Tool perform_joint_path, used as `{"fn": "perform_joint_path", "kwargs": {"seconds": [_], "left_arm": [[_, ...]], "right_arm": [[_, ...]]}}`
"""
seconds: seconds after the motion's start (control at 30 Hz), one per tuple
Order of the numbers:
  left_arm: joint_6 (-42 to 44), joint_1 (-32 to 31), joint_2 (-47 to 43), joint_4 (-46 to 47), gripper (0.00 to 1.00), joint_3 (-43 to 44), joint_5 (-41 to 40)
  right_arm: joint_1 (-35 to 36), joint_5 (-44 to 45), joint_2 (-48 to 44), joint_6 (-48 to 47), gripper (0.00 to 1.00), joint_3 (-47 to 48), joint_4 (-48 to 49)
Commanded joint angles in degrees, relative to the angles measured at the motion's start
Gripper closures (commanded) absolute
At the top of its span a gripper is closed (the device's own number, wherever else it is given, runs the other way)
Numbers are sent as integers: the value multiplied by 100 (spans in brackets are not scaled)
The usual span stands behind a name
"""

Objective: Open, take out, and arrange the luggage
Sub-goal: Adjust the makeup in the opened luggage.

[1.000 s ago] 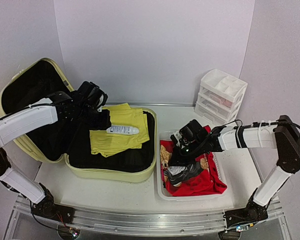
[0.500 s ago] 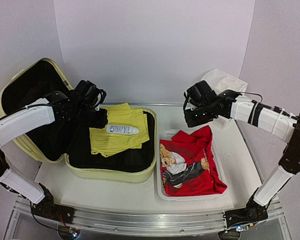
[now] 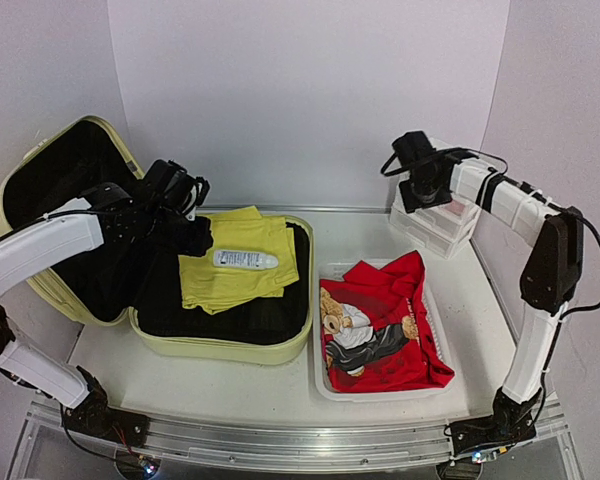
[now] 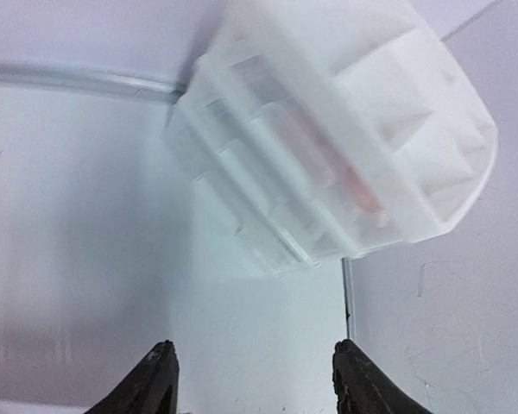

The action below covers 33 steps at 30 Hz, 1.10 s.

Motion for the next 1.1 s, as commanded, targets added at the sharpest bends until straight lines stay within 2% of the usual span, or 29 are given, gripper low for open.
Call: {"fn": "perform_joint_path", "kwargs": {"seconds": [0.0, 0.07, 0.13, 0.2, 0.4, 0.47, 0.57, 0.67, 0.77, 0.87, 0.97, 1.07], "left_arm": [[-86, 32, -335, 28, 83, -103, -53], [-132, 36, -370, 27, 82, -148, -57], [-172, 36, -380, 27, 80, -187, -23], [-211, 32, -386, 31, 78, -213, 47], [-268, 32, -355, 58, 69, -249, 521], [-256, 35, -378, 75, 63, -304, 569], [-156, 33, -407, 96, 47, -410, 440], [-47, 36, -378, 89, 43, -422, 249], [-14, 36, -349, 86, 43, -373, 220], [2, 34, -322, 87, 43, -298, 206], [48, 36, -307, 89, 43, -272, 148], [125, 36, -258, 89, 43, -246, 54]], "right_arm": [[-764, -289, -231, 844, 32, 650, -22], [-1020, -415, -149, 1194, 29, 825, -22], [-1289, -538, -48, 1530, 18, 988, -22], [-1502, -663, 52, 1884, 14, 1132, -45], [-2003, -974, 352, 2576, 18, 1375, -87], [-2080, -1082, 503, 2642, 19, 1461, -87], [-2169, -1047, 646, 2806, 23, 1519, -92], [-2262, -974, 757, 2909, 25, 1534, -92], [-2361, -1019, 925, 2989, 30, 1625, -105], [-2377, -1110, 917, 3042, 49, 1586, -129], [-2370, -1297, 658, 3192, 55, 1319, -119], [-2324, -1480, 297, 3253, 70, 990, -106]]}}
